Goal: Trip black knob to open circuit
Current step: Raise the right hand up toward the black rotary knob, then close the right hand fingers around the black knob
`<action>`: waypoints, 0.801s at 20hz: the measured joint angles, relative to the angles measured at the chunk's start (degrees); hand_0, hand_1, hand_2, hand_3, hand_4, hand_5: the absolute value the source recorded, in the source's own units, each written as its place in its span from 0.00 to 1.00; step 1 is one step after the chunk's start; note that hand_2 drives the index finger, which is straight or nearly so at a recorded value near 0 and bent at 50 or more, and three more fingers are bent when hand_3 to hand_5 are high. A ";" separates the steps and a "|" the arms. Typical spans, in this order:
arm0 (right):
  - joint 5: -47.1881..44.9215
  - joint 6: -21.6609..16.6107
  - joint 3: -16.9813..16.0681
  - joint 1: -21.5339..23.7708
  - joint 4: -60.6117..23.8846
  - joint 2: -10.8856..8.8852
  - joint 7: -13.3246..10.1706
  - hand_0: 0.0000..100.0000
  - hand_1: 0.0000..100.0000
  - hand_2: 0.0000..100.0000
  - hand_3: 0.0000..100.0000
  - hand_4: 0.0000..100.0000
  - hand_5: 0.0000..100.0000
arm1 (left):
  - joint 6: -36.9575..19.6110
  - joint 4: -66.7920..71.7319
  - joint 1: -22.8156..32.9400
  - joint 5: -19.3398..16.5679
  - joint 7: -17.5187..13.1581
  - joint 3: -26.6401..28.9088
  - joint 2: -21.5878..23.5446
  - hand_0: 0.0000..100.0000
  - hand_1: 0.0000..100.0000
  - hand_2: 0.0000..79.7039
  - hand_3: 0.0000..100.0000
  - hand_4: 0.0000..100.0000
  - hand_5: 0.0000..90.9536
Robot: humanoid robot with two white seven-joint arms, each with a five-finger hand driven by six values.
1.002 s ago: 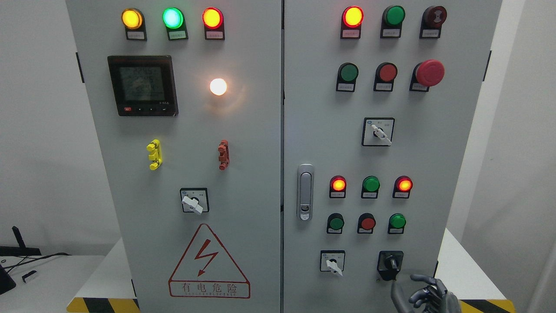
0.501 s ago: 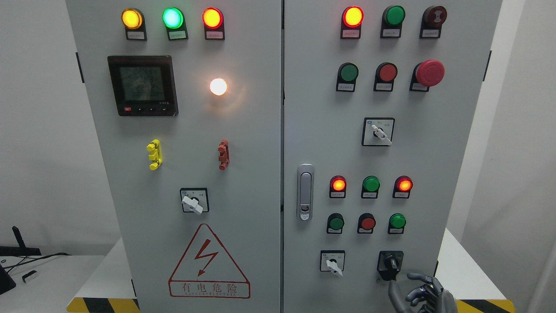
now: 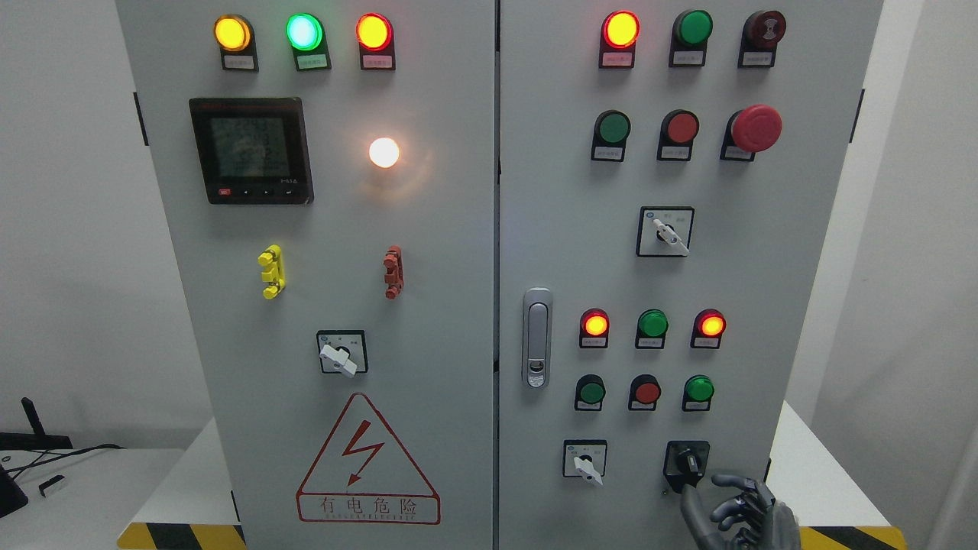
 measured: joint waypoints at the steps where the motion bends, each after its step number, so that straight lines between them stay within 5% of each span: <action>1: 0.00 0.13 0.00 -0.12 0.02 0.02 0.00 0.23 0.74 0.45 0.81 0.84 0.95 | 0.00 0.00 0.00 0.00 0.00 0.00 0.00 0.12 0.39 0.00 0.00 0.00 0.00; 16: 0.15 1.22 0.02 -0.98 0.26 0.46 -0.01 0.23 0.78 0.46 0.82 0.85 0.95 | 0.00 0.00 0.00 0.00 0.00 0.00 0.00 0.12 0.39 0.00 0.00 0.00 0.00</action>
